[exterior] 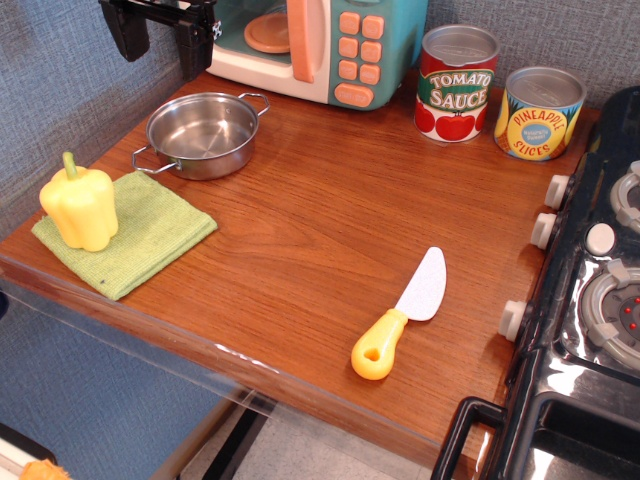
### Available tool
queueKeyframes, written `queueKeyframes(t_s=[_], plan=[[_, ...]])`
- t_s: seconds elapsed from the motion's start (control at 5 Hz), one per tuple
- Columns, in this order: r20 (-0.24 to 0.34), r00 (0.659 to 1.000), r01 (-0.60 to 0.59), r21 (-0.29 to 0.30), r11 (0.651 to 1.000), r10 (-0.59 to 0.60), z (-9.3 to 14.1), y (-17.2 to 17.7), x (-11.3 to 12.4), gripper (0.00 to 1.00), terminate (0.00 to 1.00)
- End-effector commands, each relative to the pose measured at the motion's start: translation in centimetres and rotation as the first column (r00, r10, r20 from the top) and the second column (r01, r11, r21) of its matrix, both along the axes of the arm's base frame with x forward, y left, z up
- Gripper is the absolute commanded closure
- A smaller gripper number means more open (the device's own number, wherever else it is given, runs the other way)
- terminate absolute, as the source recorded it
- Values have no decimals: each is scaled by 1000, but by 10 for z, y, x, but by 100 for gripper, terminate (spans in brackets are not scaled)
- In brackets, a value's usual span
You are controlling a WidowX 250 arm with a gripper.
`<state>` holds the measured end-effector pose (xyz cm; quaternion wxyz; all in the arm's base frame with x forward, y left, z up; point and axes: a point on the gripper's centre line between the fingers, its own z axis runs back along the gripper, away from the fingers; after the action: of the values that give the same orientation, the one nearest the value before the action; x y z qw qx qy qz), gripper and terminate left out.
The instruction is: Take the pepper and move it between the cans and knife
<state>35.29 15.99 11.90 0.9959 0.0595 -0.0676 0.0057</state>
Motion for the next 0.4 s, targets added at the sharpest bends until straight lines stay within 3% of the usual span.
queueKeyframes(t_s=[0.0, 0.2], plan=[[0, 1000, 0, 0, 1000, 0, 0, 0, 0, 0, 0], [-15, 999, -36, -36, 999, 36, 7, 7, -12, 0, 0]])
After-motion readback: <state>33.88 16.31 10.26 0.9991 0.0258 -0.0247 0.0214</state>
